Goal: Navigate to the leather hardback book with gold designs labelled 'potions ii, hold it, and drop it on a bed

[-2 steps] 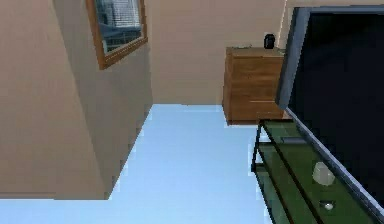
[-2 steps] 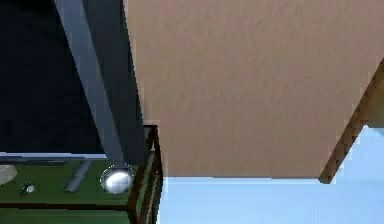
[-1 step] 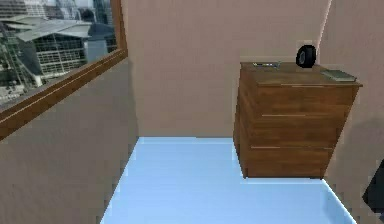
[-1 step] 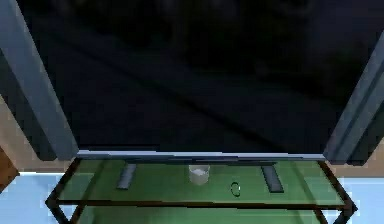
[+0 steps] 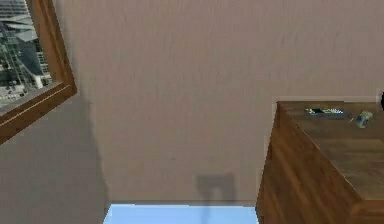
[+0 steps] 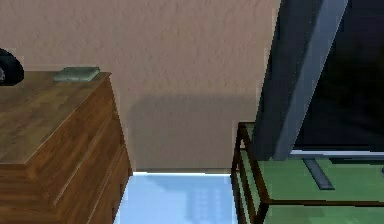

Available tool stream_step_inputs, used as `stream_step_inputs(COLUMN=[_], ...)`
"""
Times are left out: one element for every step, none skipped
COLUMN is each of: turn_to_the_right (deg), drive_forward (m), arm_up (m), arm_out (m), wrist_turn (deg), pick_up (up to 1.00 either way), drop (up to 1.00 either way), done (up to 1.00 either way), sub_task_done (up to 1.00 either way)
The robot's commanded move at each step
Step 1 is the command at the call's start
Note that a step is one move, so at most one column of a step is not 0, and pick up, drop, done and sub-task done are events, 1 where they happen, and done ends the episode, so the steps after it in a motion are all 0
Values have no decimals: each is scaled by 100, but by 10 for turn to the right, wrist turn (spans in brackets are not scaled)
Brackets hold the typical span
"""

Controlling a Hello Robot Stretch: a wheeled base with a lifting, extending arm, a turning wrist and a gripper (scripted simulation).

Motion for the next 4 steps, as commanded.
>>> stream_step_inputs(turn_to_the_right=[60,0,-240,450], drive_forward=[0,20,0,0], arm_up=[0,0,0,0], arm_out=[0,0,0,0], wrist_turn=[0,0,0,0], pick_up=[0,0,0,0], drop=[0,0,0,0], done=[0,0,0,0], sub_task_done=[0,0,0,0])
